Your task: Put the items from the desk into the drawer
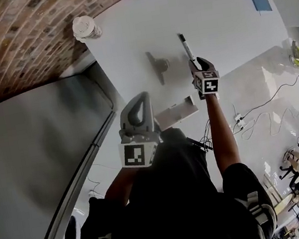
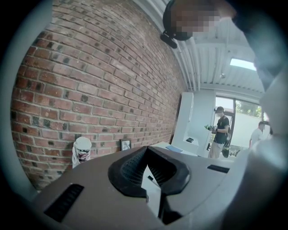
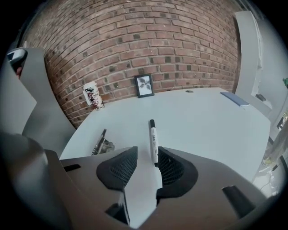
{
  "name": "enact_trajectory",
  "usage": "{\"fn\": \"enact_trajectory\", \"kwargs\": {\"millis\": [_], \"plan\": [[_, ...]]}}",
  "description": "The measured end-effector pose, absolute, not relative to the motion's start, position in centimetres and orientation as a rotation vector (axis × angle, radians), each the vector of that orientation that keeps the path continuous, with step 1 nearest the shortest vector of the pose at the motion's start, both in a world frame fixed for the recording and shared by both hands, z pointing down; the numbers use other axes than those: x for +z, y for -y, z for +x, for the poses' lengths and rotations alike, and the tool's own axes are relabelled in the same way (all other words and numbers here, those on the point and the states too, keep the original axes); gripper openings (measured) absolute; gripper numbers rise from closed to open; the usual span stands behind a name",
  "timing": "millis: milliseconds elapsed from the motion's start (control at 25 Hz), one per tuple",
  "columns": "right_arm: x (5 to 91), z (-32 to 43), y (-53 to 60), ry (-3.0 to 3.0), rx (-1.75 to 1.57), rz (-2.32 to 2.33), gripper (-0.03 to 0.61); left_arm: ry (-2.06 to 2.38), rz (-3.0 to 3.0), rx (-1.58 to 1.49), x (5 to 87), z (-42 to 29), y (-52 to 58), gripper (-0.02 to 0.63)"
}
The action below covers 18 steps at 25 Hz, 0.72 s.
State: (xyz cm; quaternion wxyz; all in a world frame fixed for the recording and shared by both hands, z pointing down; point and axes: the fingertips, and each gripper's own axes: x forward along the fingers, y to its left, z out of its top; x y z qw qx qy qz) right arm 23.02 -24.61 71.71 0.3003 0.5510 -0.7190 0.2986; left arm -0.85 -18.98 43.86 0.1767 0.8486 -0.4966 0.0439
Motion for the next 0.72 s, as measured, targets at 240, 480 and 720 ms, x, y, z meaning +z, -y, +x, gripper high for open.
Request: {"fn": "enact_trajectory", "kwargs": {"millis": [240, 480, 720], "plan": [[74.8, 24.6, 25.7, 1.84, 0.816, 1.468, 0.13, 1.42, 2.381, 0.132, 44.3, -1.1, 19.5, 0.0], [76.7, 24.7, 25.3, 1.788, 0.809, 1.414, 0.129, 1.433, 2.363, 0.147, 44.9, -1.5, 19.4, 0.0], [77.2, 24.2, 25.2, 1.78, 0.796, 1.391, 0.061, 1.448, 2.359, 0.15, 45.0, -1.9, 18.7, 0.0]]}}
